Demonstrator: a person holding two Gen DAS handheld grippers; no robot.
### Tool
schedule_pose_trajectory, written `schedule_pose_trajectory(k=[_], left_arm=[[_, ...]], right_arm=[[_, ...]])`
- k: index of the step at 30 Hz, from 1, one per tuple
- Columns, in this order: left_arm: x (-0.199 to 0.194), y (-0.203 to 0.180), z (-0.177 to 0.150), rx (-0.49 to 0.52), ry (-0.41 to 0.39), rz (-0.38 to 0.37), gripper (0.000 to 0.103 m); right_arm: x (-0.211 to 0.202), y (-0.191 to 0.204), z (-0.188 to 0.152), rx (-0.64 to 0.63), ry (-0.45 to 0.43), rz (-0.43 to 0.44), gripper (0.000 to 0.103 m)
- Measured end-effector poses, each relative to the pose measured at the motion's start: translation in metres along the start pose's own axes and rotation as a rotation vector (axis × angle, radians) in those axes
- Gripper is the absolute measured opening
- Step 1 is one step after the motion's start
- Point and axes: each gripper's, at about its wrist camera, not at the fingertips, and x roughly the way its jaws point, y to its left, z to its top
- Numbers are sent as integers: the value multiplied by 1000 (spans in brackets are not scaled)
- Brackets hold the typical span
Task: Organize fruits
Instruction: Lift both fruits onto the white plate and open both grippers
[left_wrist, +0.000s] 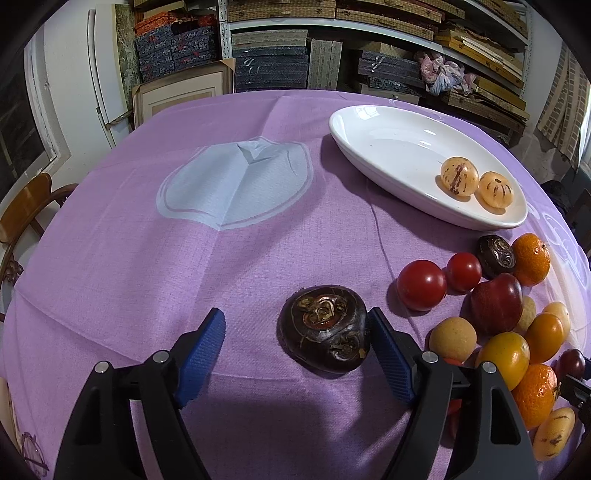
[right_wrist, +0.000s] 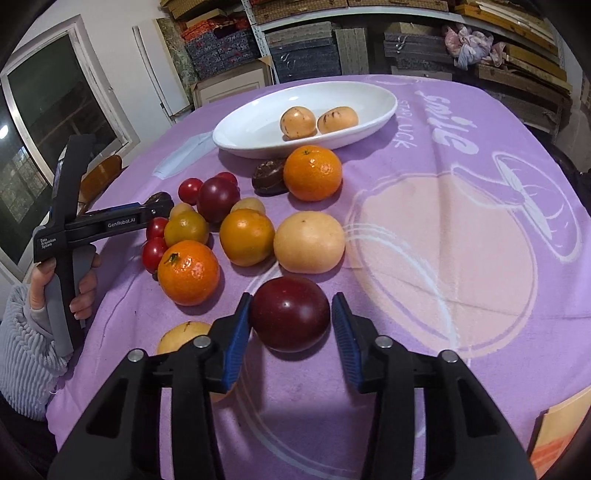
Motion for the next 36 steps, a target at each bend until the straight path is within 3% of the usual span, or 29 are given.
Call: schedule_pose_trajectory(k=[2,4,6,13,17,19,20,29,31,36], left_arm=[[0,0,0,-2,-1,-3,79],[-3,0,0,-9,-12,-23,72],[-6,1,-1,-10,-27,-58,47],[-8,-1,-3,-10,-29,-80,46],[-6,-10,-1,18,-23,-83,59],[-6,-6,-1,8,-26,-85,58],[-7,-3,-2,-9,-30,-81,46],[-24,0,0,-28,-79,-130,45],[-32,-9,14,10,-106,-127,45],[-33,-42,69,73,-153,-124,45]], right_arm=[[-1,2,0,-16,-4,-15,40],[-2,4,-2,-22,-11,-24,40],[-5,4,-2,-24,-23,-29,40],[-13,-3,1,1,-46,-30,40],[-11,1,0,-11,-41,-30,40],[-11,1,0,-10,-45,-33,40],[-12,0,0,-6,-48,-33,40],[-26,-8,6,28,-104,-37,40],[-30,-9,18,19,-114,-43,40],[-31,-7,88,-24,-148,-87,40]])
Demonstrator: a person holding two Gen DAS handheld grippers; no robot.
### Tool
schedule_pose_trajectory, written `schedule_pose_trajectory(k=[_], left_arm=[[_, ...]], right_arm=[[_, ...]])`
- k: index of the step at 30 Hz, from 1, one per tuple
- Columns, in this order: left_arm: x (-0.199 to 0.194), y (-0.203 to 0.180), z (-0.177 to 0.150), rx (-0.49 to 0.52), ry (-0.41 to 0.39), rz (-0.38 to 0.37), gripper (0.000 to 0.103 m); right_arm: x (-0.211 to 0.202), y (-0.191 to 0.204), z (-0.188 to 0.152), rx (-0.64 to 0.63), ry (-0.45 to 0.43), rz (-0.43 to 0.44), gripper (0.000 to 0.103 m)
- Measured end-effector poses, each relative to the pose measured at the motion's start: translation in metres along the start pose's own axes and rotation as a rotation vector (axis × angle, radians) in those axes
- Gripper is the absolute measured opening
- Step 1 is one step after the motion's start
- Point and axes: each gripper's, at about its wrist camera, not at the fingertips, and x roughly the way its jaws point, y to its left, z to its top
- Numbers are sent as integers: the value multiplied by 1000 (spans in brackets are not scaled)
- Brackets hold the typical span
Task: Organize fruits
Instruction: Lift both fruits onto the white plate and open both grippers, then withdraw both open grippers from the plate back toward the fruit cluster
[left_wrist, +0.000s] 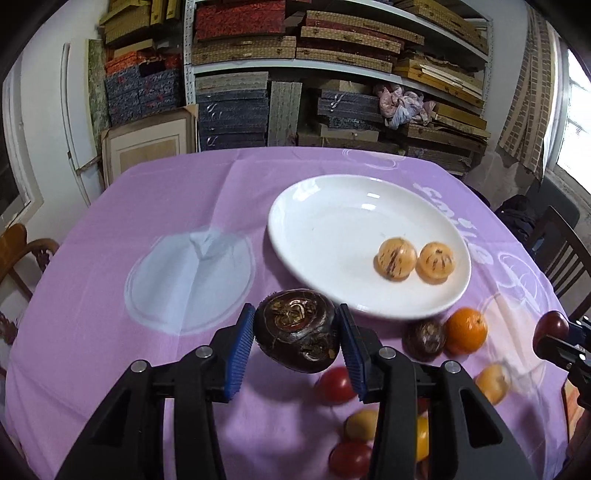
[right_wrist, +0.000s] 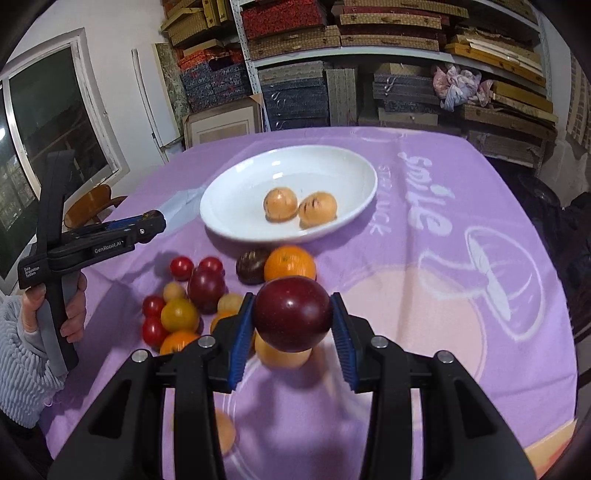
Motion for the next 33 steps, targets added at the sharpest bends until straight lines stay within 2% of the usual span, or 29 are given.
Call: schedule_pose_trajectory(k=[4,8,13,18,20,22,25,29,33], left_arm=[[28,-17,31,5,11,-6,45],[61,-26,40,13,50,8,45],[92,-23,41,-3,98,8,45],[103,-21,39,-5,106,20,46],[101,-21,39,-5,110,12,46],[94,-19,39,-5,101,19,49],[74,-14,39,-17,69,32,61],[35,-5,29,-29,15,57,74],[-11,2,2,-55,-44,78,90]], right_arm=[[41,-6,51,22,9,-21,39],[90,-14,86,41,41,-59,39],[144,-24,104,62,110,-75,39],[163,-25,113,53,120,-85,41],[158,-24,116,53,102,-80,47],[146,-24,117,56,75,-76,49],[117,-22,115,66,24,-54,52],[61,-16,95,73,-79,-44,73],[7,-13,54,74,-164,-62,89]])
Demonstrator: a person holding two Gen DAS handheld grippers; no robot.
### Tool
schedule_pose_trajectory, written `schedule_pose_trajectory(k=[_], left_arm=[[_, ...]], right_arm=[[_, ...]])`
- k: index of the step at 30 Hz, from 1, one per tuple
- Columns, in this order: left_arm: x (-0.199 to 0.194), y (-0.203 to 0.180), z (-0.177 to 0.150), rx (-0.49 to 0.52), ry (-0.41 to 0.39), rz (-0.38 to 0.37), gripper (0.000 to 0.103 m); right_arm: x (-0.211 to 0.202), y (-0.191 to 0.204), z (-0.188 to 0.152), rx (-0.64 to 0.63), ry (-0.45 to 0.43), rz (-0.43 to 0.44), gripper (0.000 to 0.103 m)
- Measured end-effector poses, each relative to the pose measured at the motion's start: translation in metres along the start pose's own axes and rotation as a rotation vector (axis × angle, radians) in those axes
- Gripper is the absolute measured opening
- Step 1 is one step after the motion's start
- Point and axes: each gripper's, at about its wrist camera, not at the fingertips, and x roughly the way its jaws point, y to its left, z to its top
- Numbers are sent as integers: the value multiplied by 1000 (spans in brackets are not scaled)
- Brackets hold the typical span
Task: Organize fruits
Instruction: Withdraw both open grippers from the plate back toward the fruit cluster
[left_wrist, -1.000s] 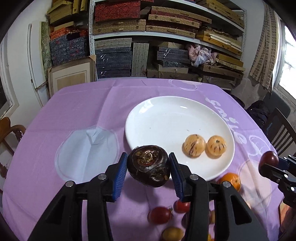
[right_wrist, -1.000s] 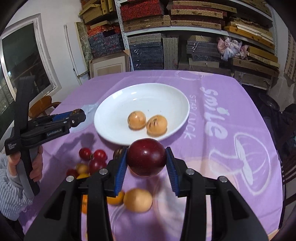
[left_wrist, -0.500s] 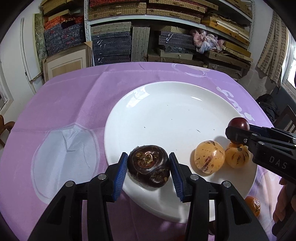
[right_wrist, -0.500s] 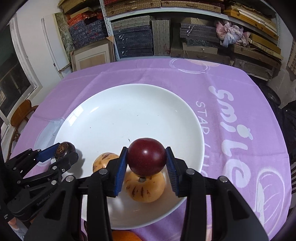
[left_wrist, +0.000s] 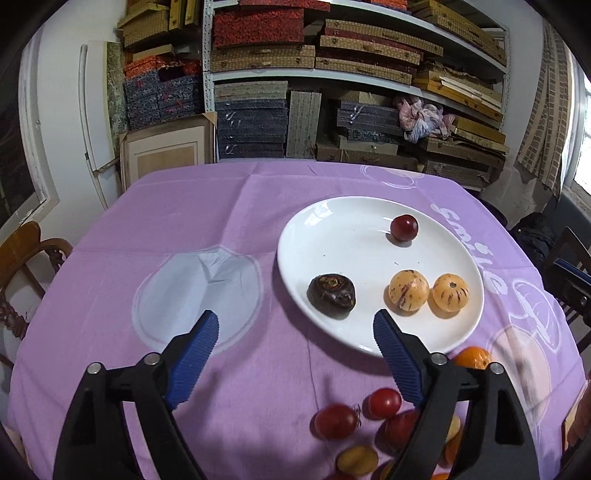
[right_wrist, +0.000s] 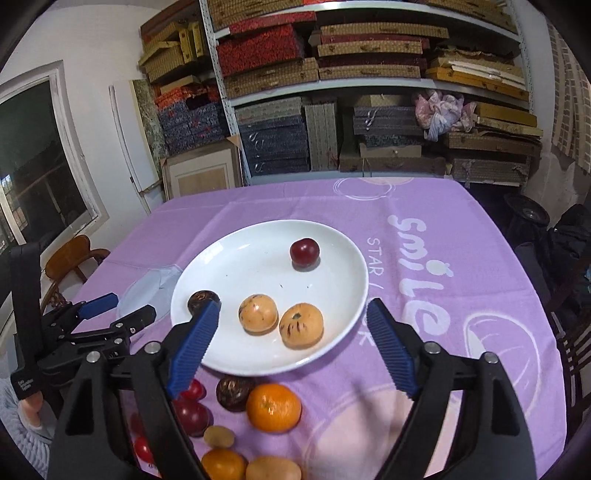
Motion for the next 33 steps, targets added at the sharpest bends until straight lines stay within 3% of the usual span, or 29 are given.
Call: schedule_pose_trajectory(k=[2,5,11,23,29,33], left_arm=[[-19,2,-15,-10,-23,5,97],[-35,5,-36,-19,-38,26,98],[-36,4,-71,-47,27,32,98],[-28,4,-95,-13,74,13,98],[-28,0,-98,-5,88,-2,98],[-33,-10,-104,52,79,4,98]], right_arm=[[-24,-2,-21,8,-25,-15,96],[-46,-8,-53,32,-34,-27,98],[-64,-20,-100,108,-36,-30,99],[-60,-47,-111,226,-15,-41,99],[-58,-42,-110,205,4,-30,99],[-58,-40,-110,201,6,-27,99]])
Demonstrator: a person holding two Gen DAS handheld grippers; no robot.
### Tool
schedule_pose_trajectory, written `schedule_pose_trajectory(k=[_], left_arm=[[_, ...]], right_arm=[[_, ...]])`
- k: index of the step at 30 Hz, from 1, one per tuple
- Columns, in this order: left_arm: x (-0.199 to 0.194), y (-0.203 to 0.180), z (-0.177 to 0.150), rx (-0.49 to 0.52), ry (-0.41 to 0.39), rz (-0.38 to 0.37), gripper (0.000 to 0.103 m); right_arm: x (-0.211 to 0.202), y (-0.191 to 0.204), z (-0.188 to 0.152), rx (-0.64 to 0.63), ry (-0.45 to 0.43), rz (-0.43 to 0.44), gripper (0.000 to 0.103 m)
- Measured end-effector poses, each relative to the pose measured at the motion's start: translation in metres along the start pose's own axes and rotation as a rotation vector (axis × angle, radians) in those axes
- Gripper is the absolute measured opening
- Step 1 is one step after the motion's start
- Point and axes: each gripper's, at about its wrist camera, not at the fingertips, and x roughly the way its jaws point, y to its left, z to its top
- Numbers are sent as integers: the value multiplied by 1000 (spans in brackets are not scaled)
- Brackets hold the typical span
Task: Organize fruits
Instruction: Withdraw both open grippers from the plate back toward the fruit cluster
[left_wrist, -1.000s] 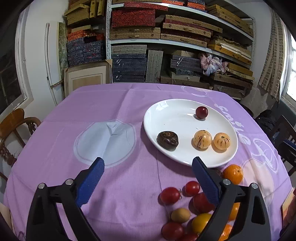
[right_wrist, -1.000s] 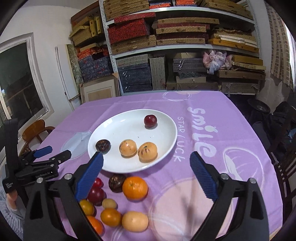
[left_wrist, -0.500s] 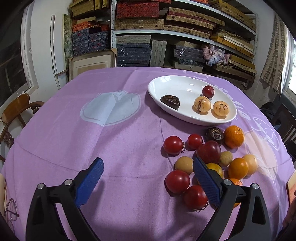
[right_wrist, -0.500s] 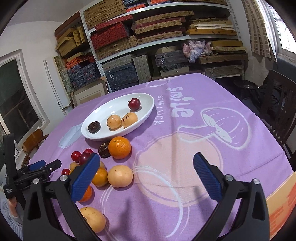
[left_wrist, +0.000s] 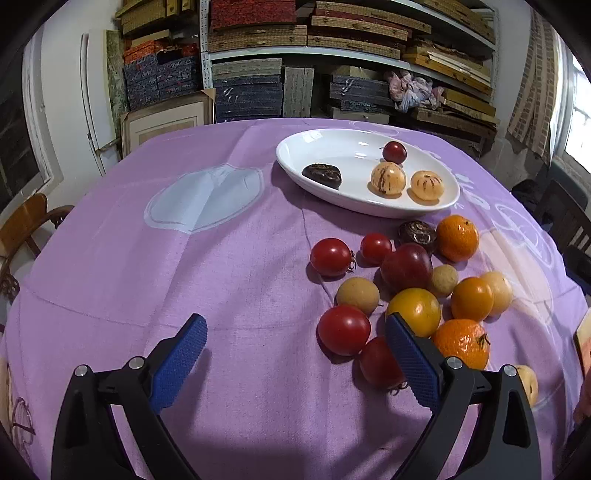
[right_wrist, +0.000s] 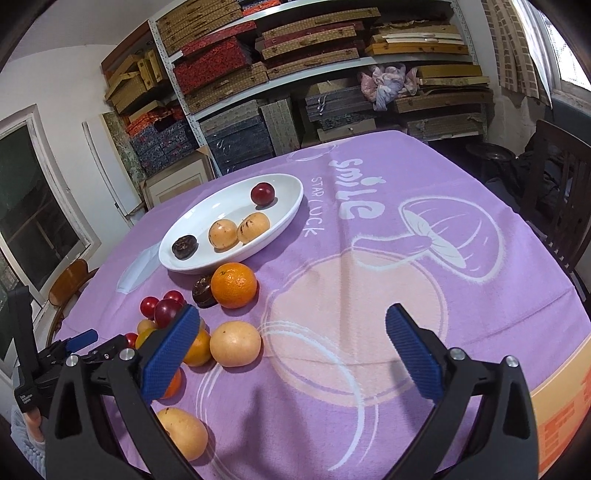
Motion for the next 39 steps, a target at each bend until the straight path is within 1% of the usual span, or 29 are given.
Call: schedule_pose_trajectory(k=[3,7,9,13,15,17,18,19,21,22,23,25,27,29,31,32,35,37,39], left_arm=[[-1,-2,-1,17,-18,35,100],[9,8,2,-15,5,58,100],[12,13,3,-39,25,22,100],[10,14,2,-53,37,2,100],[11,10,1,-40,46,-23,100],[15,6,-1,-25,81,-57,100],[16,5,-2,-17,89,-62,99],[16,4,-2,-2,88,-52,99],[16,4,-1,25,69,7,100],[16,10,0,13,57,32,100],[16,16,0,-9,59,41,100],[19,26,1,-54,70,42,100],[21,31,1,-74,76,55,100],[22,29,1,-62,83,39,100],[24,22,3,-27,71,32,99],[27,19,4,-11,78,22,99],[35,19,7,-24,103,-42,99],[39,19,7,-28,114,-59,96],[39,19,8,-28,112,-53,85]], right_arm=[[0,-1,1,12,1,3,99],[2,-1,1,14,8,4,99],[3,-1,0,11,8,5,99],[3,-1,0,12,8,5,99],[3,-1,0,16,9,6,99],[2,-1,0,16,10,7,99],[3,-1,0,15,11,6,99],[2,-1,0,15,11,6,99],[2,-1,0,17,10,8,99],[2,-1,0,17,10,8,99],[2,-2,0,19,10,10,99],[3,-1,-1,21,11,14,99],[3,-1,-1,20,11,14,99],[3,-1,-1,21,11,15,99],[4,-1,-1,22,16,14,99],[5,0,-2,22,20,14,99],[6,1,-3,17,25,9,99],[6,0,-3,16,26,6,99],[6,-1,-2,21,26,6,99]])
